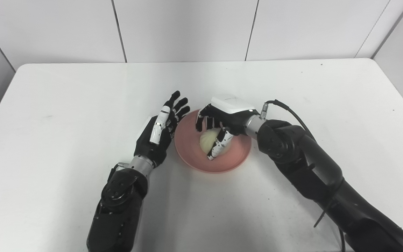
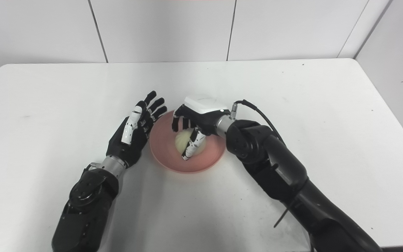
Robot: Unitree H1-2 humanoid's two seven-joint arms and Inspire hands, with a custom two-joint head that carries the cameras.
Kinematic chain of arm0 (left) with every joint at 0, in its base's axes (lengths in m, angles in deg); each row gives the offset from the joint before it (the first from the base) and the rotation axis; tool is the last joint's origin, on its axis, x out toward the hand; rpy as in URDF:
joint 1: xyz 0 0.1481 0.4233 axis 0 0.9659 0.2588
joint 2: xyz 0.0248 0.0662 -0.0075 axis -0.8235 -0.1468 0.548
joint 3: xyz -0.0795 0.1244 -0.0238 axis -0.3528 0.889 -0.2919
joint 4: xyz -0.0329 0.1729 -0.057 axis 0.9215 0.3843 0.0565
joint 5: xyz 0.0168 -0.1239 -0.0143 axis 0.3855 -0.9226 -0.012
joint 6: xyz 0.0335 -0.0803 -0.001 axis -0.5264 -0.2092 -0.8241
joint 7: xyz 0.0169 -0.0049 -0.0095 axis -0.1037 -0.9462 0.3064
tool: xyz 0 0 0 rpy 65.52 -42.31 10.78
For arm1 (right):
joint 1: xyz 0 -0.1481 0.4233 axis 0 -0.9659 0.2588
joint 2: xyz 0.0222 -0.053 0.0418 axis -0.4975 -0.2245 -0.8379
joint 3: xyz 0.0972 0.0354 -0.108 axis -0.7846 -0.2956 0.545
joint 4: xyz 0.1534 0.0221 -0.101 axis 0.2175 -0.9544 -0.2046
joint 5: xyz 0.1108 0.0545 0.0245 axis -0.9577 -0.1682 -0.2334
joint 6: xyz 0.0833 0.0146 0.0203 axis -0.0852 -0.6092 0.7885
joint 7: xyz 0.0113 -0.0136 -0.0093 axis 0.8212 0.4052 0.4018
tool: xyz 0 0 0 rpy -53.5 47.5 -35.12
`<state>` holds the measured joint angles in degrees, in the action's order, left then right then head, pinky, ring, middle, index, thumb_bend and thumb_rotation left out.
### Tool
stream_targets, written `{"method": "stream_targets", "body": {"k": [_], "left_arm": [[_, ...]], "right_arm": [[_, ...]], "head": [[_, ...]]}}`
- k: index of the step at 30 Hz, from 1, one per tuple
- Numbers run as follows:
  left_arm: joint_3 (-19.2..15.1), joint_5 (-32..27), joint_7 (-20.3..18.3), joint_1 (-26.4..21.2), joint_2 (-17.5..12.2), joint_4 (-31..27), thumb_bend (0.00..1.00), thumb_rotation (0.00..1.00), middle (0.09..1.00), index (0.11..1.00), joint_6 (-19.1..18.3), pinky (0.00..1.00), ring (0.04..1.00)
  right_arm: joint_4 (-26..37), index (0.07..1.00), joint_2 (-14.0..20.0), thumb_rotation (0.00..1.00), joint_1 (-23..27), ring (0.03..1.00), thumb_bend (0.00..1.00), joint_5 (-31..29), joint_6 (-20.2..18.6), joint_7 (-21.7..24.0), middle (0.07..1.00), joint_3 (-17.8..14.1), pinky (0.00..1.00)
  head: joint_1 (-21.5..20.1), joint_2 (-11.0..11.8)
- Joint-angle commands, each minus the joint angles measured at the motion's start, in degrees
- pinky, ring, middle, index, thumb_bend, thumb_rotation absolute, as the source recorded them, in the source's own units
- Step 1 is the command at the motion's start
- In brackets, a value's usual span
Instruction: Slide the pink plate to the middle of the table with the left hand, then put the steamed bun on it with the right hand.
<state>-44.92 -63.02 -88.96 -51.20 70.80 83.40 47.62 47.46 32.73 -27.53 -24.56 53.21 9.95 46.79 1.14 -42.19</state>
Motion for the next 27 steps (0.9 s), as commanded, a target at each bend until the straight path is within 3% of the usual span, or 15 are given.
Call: {"method": "stream_targets", "body": {"k": [1, 2, 3, 5, 6, 8, 12, 21, 27], "left_arm": [[0.5, 1.3, 1.1, 2.5, -0.5, 1.8, 0.40, 1.00, 0.962, 0.971, -5.1, 0.96, 0.951], [0.6, 1.4, 1.2, 2.5, -0.5, 1.8, 0.40, 1.00, 0.960, 0.969, -5.1, 0.96, 0.950], [0.6, 1.4, 1.2, 2.6, -0.5, 1.6, 0.40, 1.00, 0.958, 0.967, -5.2, 0.96, 0.949], [0.6, 1.3, 1.1, 2.6, -0.5, 1.5, 0.40, 1.00, 0.960, 0.970, -5.3, 0.95, 0.950], [0.6, 1.4, 1.1, 2.6, -0.6, 1.5, 0.40, 1.00, 0.960, 0.969, -5.3, 0.95, 0.951], [0.7, 1.4, 1.0, 2.5, -0.7, 1.6, 0.40, 1.00, 0.962, 0.968, -5.1, 0.96, 0.951], [0.5, 1.1, 1.0, 2.5, -0.6, 1.8, 0.40, 1.00, 0.961, 0.965, -4.9, 0.96, 0.951], [-0.1, 0.3, 0.8, 2.7, -0.1, 1.9, 0.39, 1.00, 0.970, 0.974, -4.8, 0.97, 0.960], [-0.2, 0.5, 1.1, 2.7, -0.1, 2.1, 0.39, 1.00, 0.964, 0.966, -4.6, 0.97, 0.955]], "right_arm": [[1.9, 0.535, 0.0, 0.00, 1.6, 0.433, 0.52, 1.0, 1.4, 1.2, 0.444, 0.3, 0.34], [2.6, 0.527, 0.2, 0.00, 1.7, 0.496, 0.52, 1.4, 1.2, 1.8, 0.459, 0.5, 0.40], [3.1, 0.509, 0.3, 0.08, 1.8, 0.567, 0.51, 1.7, 0.9, 2.5, 0.595, 0.5, 0.46], [4.5, 0.500, 0.6, 0.13, 2.0, 0.637, 0.51, 2.6, 0.2, 4.0, 0.693, 0.4, 0.53], [5.3, 0.659, 0.6, 0.22, 2.2, 0.669, 0.54, 3.3, -0.3, 5.0, 0.725, 0.4, 0.55], [7.2, 0.761, 0.8, 0.36, 2.6, 0.700, 0.58, 4.6, -1.2, 7.2, 0.758, 0.2, 0.58], [10.6, 0.784, 0.8, 0.44, 3.1, 0.697, 0.59, 6.9, -2.4, 11.0, 0.762, -0.5, 0.58], [15.4, 0.768, 0.6, 0.44, 3.8, 0.664, 0.56, 10.0, -1.8, 16.3, 0.740, -2.3, 0.54], [16.8, 0.788, 0.1, 0.52, 3.9, 0.694, 0.59, 11.9, -3.0, 19.4, 0.769, -3.5, 0.57]], "head": [[0.1, -0.1], [0.0, -0.1], [0.0, -0.1], [0.0, 0.0], [0.0, 0.0], [0.0, 0.0], [-0.1, 0.0], [-0.2, 0.1], [-0.3, 0.1]]}}
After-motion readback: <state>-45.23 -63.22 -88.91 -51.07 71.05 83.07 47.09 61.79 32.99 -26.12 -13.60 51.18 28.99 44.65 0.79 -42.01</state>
